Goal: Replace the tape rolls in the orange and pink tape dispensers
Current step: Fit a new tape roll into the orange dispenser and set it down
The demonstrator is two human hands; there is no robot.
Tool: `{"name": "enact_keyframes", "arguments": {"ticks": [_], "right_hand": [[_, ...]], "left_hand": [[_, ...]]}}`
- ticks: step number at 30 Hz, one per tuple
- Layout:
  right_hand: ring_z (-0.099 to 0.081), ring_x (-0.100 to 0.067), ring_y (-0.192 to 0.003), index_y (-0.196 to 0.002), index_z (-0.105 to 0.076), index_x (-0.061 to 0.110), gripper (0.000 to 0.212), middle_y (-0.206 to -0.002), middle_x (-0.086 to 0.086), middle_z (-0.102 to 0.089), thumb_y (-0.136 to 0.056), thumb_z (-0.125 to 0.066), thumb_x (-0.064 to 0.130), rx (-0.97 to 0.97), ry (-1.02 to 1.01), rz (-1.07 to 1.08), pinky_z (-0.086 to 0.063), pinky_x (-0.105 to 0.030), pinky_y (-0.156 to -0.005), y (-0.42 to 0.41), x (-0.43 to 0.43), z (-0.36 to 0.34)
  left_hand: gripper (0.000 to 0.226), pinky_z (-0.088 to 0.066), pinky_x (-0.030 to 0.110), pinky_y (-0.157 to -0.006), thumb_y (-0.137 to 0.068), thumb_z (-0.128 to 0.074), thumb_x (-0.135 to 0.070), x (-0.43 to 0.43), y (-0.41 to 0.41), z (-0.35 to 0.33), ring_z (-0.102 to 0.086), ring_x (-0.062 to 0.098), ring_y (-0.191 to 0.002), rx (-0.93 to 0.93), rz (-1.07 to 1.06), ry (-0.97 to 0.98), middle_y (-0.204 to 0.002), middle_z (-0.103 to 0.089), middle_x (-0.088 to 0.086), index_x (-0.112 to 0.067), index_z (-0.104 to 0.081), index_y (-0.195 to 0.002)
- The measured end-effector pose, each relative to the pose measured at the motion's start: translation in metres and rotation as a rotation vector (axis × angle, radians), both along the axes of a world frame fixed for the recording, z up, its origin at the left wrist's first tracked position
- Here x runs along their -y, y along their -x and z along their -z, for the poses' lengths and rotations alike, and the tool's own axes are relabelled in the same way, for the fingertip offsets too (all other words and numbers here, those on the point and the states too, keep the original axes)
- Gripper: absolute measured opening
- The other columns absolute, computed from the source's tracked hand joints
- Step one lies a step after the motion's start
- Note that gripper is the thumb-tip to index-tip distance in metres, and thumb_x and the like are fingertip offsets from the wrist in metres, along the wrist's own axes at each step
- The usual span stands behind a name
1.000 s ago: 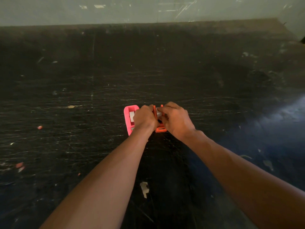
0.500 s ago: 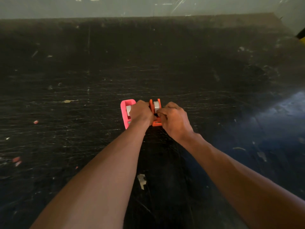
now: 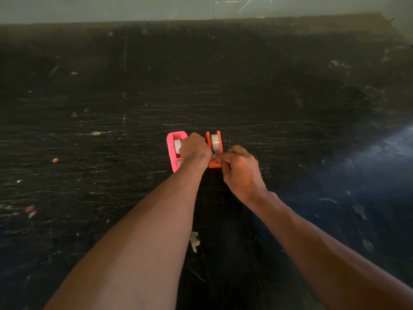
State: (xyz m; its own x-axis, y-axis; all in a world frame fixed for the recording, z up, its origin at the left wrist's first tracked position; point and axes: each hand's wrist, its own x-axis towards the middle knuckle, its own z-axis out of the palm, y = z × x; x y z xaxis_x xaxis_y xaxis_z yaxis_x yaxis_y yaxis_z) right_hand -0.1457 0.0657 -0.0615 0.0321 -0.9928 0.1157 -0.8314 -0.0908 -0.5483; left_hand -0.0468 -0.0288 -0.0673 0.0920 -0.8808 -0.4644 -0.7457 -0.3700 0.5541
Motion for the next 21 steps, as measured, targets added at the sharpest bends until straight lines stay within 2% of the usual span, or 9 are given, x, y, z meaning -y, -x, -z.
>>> {"name": "enact_keyframes", "arguments": {"ticks": [2, 6, 11, 16, 21], "right_hand": [[-0.064, -0.016, -0.086, -0.113, -0.072, 0.01, 0.024, -0.104, -0.006, -0.063, -0.093, -0.06, 0.004, 0.0, 0.008, -0.002, -0.057, -0.025, -0.079, 0.0, -0.001, 0.0], [-0.064, -0.016, -0.085, -0.115, -0.072, 0.01, 0.024, -0.105, -0.008, -0.064, -0.094, -0.059, 0.006, 0.0, 0.013, -0.004, -0.054, -0.023, -0.077, -0.002, -0.002, -0.002], [-0.064, -0.019, -0.078, -0.112, -0.073, 0.008, 0.023, -0.098, -0.009, -0.063, -0.094, -0.059, 0.005, -0.02, 0.016, 0.0, -0.057, -0.026, -0.072, -0.003, -0.006, 0.0], [-0.051, -0.007, -0.076, -0.108, -0.073, 0.008, 0.02, -0.1, -0.009, -0.063, -0.094, -0.059, 0.004, -0.019, 0.001, -0.02, -0.046, -0.015, -0.07, -0.003, -0.013, 0.0], [-0.056, -0.009, -0.077, -0.11, -0.073, 0.008, 0.021, -0.103, -0.01, -0.064, -0.095, -0.058, 0.006, -0.013, -0.004, -0.014, -0.047, -0.016, -0.07, -0.002, -0.013, -0.002]], "left_hand": [[0.024, -0.059, 0.035, -0.09, -0.09, -0.074, -0.016, 0.001, 0.0, 0.002, -0.071, 0.025, -0.101, -0.007, -0.017, 0.0, -0.111, -0.073, 0.01, -0.009, -0.071, -0.113], [0.026, -0.058, 0.034, -0.088, -0.089, -0.076, -0.015, 0.002, 0.0, 0.005, -0.072, 0.024, -0.102, -0.015, -0.032, -0.002, -0.11, -0.073, 0.01, -0.01, -0.071, -0.114], [0.024, -0.061, 0.036, -0.087, -0.088, -0.076, -0.012, 0.001, 0.001, 0.007, -0.073, 0.024, -0.097, -0.014, -0.077, 0.016, -0.107, -0.074, 0.009, -0.011, -0.072, -0.111], [0.031, -0.06, 0.035, -0.088, -0.087, -0.078, -0.013, 0.001, 0.002, 0.007, -0.072, 0.024, -0.1, -0.033, -0.098, 0.003, -0.11, -0.073, 0.008, -0.012, -0.069, -0.116], [0.025, -0.059, 0.032, -0.088, -0.088, -0.077, -0.012, 0.0, 0.003, 0.004, -0.072, 0.024, -0.101, -0.038, -0.126, -0.022, -0.106, -0.071, 0.009, -0.009, -0.068, -0.112]]}}
